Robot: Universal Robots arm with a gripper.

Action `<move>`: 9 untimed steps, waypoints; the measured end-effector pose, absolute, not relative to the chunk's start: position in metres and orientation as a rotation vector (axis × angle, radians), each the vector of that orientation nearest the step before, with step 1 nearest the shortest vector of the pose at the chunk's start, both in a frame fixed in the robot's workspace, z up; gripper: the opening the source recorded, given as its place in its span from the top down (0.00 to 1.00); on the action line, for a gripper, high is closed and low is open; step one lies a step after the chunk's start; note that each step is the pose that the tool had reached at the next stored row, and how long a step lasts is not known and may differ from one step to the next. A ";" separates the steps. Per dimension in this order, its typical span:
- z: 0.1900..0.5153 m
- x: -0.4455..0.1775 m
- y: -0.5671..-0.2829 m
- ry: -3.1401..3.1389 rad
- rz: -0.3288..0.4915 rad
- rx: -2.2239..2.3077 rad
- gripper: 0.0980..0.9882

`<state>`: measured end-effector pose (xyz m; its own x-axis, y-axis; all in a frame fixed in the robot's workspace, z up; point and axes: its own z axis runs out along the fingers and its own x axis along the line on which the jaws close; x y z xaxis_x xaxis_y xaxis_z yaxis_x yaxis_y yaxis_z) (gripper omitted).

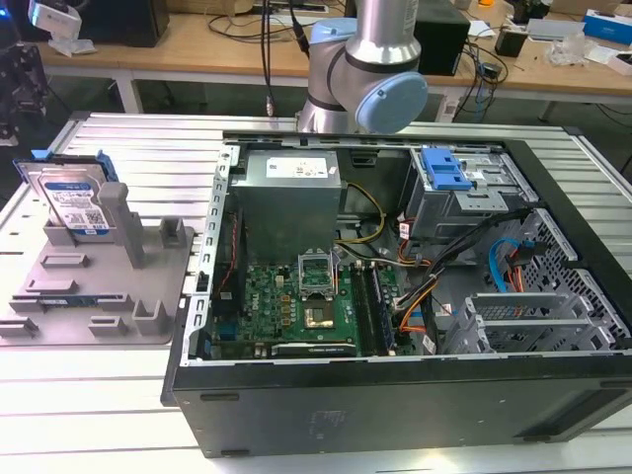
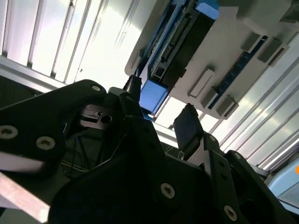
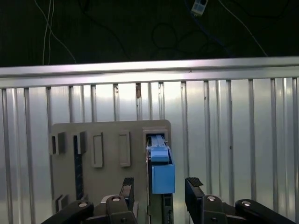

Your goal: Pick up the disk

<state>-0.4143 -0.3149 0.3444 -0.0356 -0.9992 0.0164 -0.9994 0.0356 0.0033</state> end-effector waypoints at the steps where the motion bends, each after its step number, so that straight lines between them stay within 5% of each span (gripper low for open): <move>1: 0.344 -0.414 -0.315 -2.250 0.014 2.172 0.48; 9: 0.336 -0.417 -0.313 -2.250 0.014 2.172 0.48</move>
<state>-0.4165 -0.3133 0.3360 -0.0355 -0.9992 0.0165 -0.9994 0.0355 0.0034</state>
